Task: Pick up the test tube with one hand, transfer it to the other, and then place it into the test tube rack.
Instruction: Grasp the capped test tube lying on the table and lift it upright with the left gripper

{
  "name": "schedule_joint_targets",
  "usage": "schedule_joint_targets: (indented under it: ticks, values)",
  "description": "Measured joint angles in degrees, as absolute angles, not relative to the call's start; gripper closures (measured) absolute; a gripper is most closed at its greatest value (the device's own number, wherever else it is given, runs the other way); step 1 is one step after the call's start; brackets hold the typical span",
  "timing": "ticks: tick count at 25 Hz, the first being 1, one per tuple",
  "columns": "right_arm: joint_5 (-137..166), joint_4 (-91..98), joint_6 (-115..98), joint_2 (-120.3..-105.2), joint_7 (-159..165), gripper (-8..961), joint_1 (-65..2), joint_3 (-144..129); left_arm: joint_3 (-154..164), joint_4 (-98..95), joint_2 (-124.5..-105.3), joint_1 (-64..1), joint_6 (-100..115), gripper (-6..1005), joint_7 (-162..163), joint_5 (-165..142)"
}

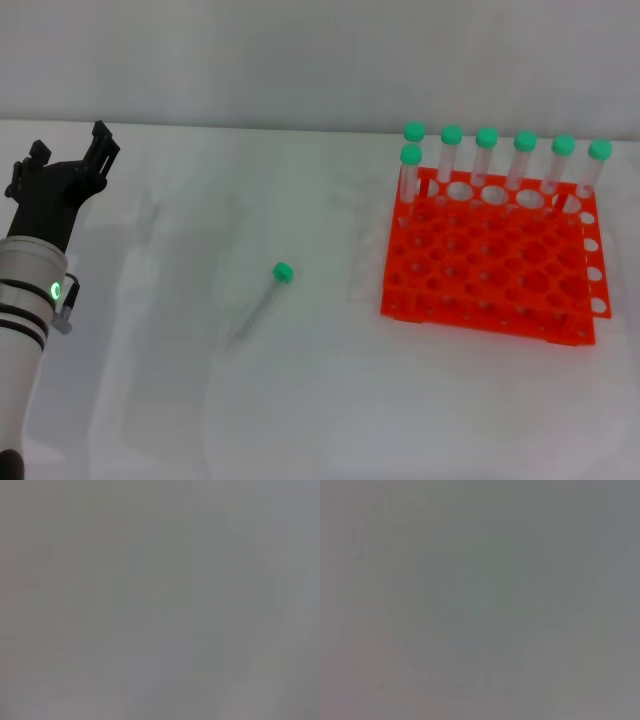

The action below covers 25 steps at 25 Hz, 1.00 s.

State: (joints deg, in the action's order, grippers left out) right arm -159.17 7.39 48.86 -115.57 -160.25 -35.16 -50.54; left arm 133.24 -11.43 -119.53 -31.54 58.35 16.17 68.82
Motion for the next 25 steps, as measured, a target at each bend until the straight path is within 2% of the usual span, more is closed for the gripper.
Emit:
schedule_joint_targets:
  ticks: [11, 16, 21, 25]
  values:
    - [-159.12, 7.39, 49.67, -115.76, -159.8, 85, -34.49, -50.69, 133.66, -12.26, -119.59, -30.61, 58.77, 121, 19.48, 68.32]
    - [-158.95, 7.11, 50.94, -115.82, -159.69, 86, -34.07, -51.01, 133.8, -10.34, -118.56, -31.42, 57.17, 121, 29.94, 64.21]
    - [-158.79, 6.86, 51.99, -115.89, -159.66, 88, -33.01, -51.13, 133.78, -8.96, -115.16, -32.47, 58.22, 122, 45.48, 51.34]
    - [-158.75, 6.79, 52.45, -115.92, -159.61, 89, -32.72, -51.15, 133.79, -7.79, -111.17, -33.02, 62.83, 123, 60.54, 40.44]
